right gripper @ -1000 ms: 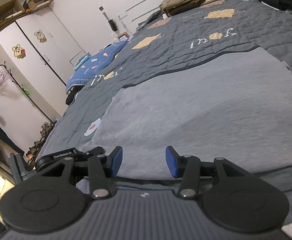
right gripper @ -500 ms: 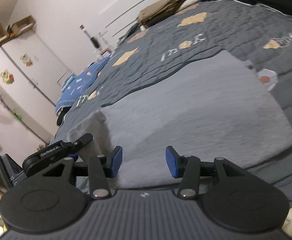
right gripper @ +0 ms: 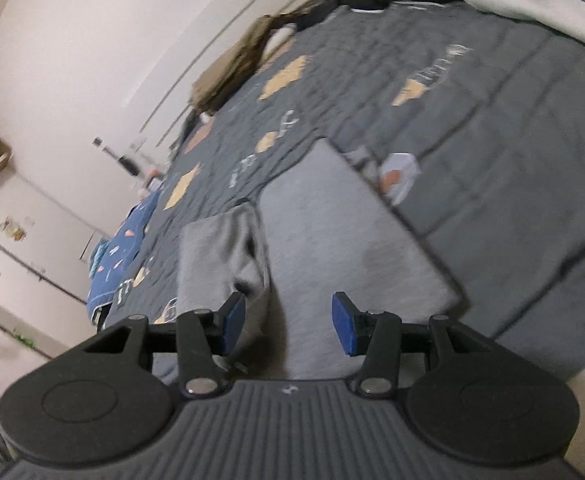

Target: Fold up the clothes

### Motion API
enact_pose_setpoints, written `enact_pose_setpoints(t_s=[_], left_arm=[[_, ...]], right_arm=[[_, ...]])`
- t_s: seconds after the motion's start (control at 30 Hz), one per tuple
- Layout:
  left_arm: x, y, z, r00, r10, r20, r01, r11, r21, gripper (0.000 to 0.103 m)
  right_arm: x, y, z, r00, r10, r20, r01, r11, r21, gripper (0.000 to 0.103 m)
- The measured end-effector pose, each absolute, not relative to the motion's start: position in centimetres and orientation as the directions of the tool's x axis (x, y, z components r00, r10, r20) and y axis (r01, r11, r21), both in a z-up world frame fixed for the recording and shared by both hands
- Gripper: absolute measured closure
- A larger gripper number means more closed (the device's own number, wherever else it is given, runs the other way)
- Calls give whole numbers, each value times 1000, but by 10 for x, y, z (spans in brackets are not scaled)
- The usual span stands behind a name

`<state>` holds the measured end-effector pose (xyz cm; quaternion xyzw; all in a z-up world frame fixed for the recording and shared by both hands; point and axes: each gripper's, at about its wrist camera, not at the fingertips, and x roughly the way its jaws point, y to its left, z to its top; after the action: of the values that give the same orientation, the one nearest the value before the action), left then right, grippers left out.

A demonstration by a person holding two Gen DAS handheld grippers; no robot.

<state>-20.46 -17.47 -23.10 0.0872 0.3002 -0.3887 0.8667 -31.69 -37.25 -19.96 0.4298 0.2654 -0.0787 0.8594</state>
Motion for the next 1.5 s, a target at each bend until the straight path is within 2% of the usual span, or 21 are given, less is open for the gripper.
enact_pose_setpoints(t_s=[0.07,0.13,0.23,0.37,0.43,0.53,0.73,0.9,1.17,1.3,1.4,1.47,1.5], left_arm=[[-208,-170,-231,498,-634,-592,741,666,-90,76],[-210,-166,-222,447,-664,-600,764,632,-131,53],[-218,-156,-211,407,-687,-602,796,590,-136,47],[-223,-146,-200,400,-657,-639,809,580,-90,44],[-218,-139,-196,414,-639,-648,806,588,-65,38],[-210,-126,-190,455,-613,-646,778,626,-46,36],[-187,-106,-182,493,-603,-627,689,711,-141,36],[-185,-102,-178,501,-612,-612,682,714,-157,36],[-178,-93,-179,512,-599,-616,654,737,-173,33],[-173,-88,-181,508,-592,-626,648,741,-175,33],[-170,-86,-184,507,-579,-639,641,749,-170,33],[-169,-85,-185,508,-573,-643,640,751,-163,33],[-168,-84,-184,508,-573,-643,643,749,-160,33]], right_arm=[[-314,-373,-203,836,98,-539,372,622,689,56],[-311,-371,-207,829,117,-546,368,622,691,56],[-304,-366,-210,825,147,-545,350,625,698,56],[-297,-359,-211,823,170,-542,328,636,698,56],[-294,-356,-212,826,179,-535,314,642,699,56],[-291,-349,-211,831,186,-524,288,663,691,56],[-281,-327,-209,826,203,-526,227,734,640,56],[-273,-310,-210,815,205,-542,193,786,587,56],[-248,-300,-227,783,162,-601,255,797,547,56],[-244,-305,-237,784,166,-598,288,757,587,57],[-245,-315,-240,803,186,-567,297,700,650,67],[-247,-321,-244,812,193,-550,311,656,688,91],[-247,-325,-246,817,195,-542,317,633,706,94]])
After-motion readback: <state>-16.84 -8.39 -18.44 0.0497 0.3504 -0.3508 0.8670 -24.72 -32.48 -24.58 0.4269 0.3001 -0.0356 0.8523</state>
